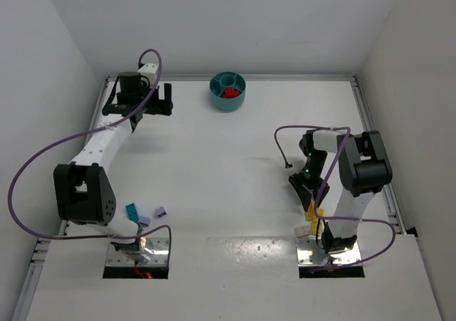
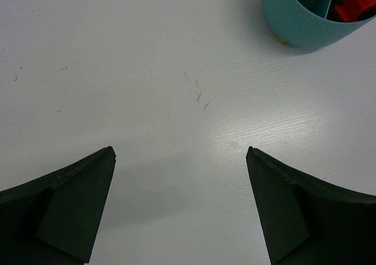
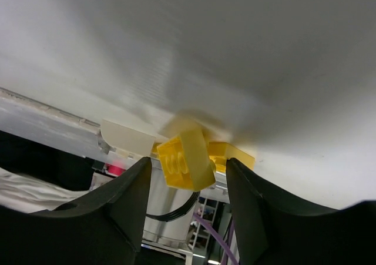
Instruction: Sort the legos into containers by color
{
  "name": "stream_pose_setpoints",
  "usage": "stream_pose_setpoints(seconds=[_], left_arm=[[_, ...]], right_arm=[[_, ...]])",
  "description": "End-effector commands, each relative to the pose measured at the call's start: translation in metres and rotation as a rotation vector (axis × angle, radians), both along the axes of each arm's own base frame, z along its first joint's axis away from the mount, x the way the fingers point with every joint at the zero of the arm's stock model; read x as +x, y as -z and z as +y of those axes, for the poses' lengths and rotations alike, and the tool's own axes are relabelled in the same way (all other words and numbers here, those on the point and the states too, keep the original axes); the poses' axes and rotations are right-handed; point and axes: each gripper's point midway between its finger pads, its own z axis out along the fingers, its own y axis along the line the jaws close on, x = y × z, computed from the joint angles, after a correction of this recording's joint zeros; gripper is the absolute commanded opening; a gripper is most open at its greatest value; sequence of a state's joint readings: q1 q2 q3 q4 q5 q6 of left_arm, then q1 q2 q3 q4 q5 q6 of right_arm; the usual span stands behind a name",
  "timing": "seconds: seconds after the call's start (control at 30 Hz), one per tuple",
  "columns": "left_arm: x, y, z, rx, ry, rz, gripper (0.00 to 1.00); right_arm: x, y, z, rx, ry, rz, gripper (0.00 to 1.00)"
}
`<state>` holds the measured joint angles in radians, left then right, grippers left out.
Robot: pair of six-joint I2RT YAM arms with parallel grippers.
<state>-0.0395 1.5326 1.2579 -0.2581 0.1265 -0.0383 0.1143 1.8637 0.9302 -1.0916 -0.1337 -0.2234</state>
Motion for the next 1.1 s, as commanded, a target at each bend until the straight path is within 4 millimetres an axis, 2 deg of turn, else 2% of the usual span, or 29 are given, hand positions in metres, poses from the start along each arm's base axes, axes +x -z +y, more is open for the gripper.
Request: stream_pose_setpoints(seconds=[0.0, 0.13, 0.23, 0.47, 0.5, 0.57, 0.73, 0.77, 0.83, 0.87, 0.9, 0.93, 1.0, 1.03, 1.07], left_arm=[[0.01, -0.012, 0.004, -0.014, -0.018, -0.046, 1.0], [0.01, -0.012, 0.004, -0.022, -0.022, -0.044, 1.0], [0.01, -0.012, 0.004, -0.022, -0.022, -0.044, 1.0], [0.011, -0.014, 0.006, -0.018, -0.03, -0.054, 1.0], [0.01, -0.01, 0.006, -0.017, -0.03, -0.045, 1.0], [0.01, -0.01, 0.006, -0.017, -0.03, -0.045, 1.0], [0.006, -0.024, 0.0, -0.048, -0.014, -0.071, 1.0], [0.005, -0.028, 0.0, -0.048, -0.014, -0.081, 1.0], [0.003, -0.033, 0.0, -0.048, -0.014, -0.093, 1.0], [0.001, -0.039, 0.0, -0.049, -0.014, -0.107, 1.0], [0.0, -0.035, 0.0, -0.049, -0.014, -0.098, 1.0], [-0.002, -0.041, 0.0, -0.049, -0.013, -0.111, 1.0], [-0.003, -0.046, 0.003, -0.043, -0.025, -0.124, 1.0], [-0.004, -0.051, 0.004, -0.04, -0.033, -0.135, 1.0], [-0.005, -0.046, 0.004, -0.039, -0.034, -0.126, 1.0]], right_arm=[[0.002, 0.001, 0.001, -0.022, 0.0, -0.01, 0.54], [0.002, 0.002, -0.001, -0.03, -0.004, -0.011, 0.48], [0.003, 0.002, -0.002, -0.038, -0.008, -0.012, 0.4], [0.005, -0.002, 0.003, -0.018, -0.009, -0.039, 0.02], [0.004, -0.005, 0.004, -0.01, -0.005, -0.041, 0.0], [0.015, -0.015, 0.01, 0.034, -0.012, -0.097, 0.0], [0.075, -0.058, 0.037, 0.177, -0.004, -0.289, 0.0], [0.098, -0.074, 0.046, 0.219, 0.0, -0.358, 0.0], [0.123, -0.092, 0.058, 0.28, 0.006, -0.433, 0.0], [0.152, -0.11, 0.065, 0.302, 0.016, -0.523, 0.0], [0.175, -0.118, 0.071, 0.323, 0.023, -0.595, 0.0], [0.204, -0.141, 0.077, 0.349, 0.025, -0.7, 0.0], [0.243, -0.162, 0.084, 0.368, 0.065, -0.821, 0.0], [0.279, -0.192, 0.094, 0.393, 0.064, -0.969, 0.0], [0.299, -0.195, 0.098, 0.402, 0.084, -1.003, 0.0]])
